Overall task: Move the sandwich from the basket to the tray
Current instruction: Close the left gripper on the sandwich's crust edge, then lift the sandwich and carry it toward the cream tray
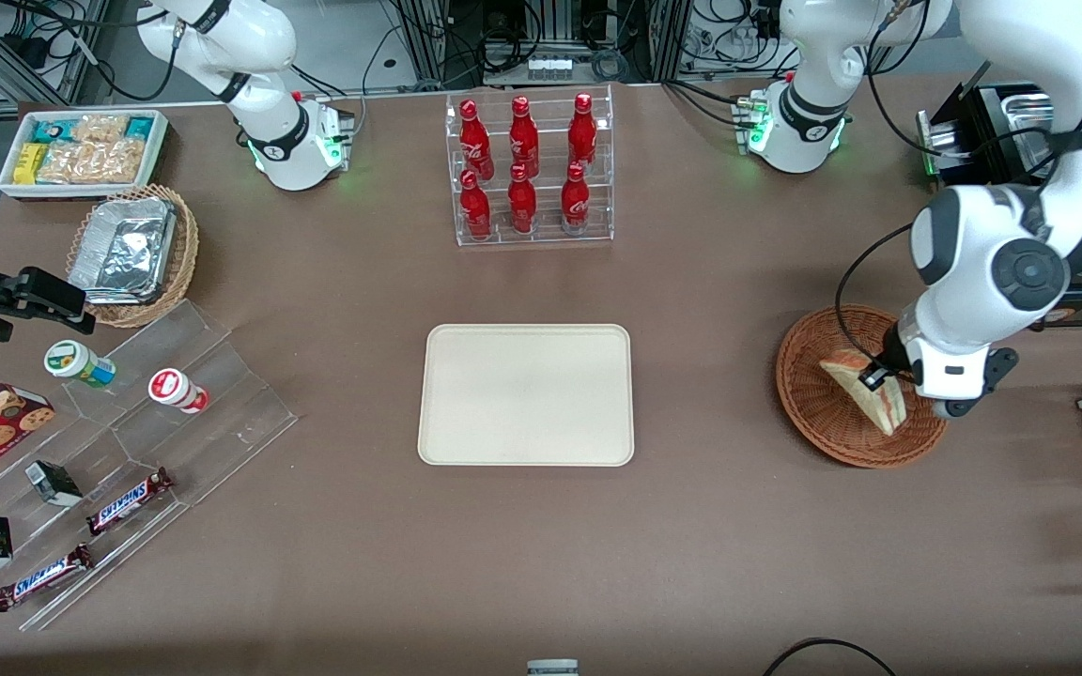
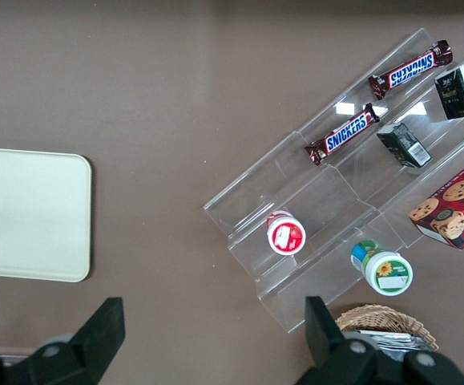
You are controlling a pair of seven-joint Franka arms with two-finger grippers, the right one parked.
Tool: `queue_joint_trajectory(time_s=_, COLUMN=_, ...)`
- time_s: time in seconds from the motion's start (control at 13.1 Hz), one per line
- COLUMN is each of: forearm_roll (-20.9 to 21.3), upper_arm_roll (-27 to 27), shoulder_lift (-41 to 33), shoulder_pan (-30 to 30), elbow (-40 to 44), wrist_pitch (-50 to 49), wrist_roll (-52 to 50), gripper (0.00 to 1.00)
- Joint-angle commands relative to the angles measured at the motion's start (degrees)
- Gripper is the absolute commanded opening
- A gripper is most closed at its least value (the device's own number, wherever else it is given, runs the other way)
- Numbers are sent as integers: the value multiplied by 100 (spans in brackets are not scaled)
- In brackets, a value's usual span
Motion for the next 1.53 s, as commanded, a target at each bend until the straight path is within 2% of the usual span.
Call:
queue_joint_trajectory(time_s=0.0, forearm_roll=23, upper_arm_roll=-182, shoulder_lift=-117, shoulder_pan=-10, elbow=689, wrist_pitch=-944, wrist_roll=341, gripper=0)
queue_joint_trajectory(time_s=0.38, forearm_roll=14, upper_arm_roll=-806, shoulder_lift=-108, shoulder_pan=-10, elbow=1394, wrist_pitch=-1738, wrist_roll=632, gripper=0)
queue_joint_trajectory(time_s=0.92, forearm_roll=-21, upper_arm_roll=-1773, shoulder_lift=-55, shoulder_pan=-141, elbow=1570, wrist_pitch=-1677, wrist_roll=519, gripper=0)
queue_joint_trajectory(time_s=1.45, forearm_roll=-12, upper_arm_roll=-1791, shoulder_lift=208, shoulder_pan=-1064, elbow=1544, wrist_pitch=-1132, wrist_roll=-220, gripper=0)
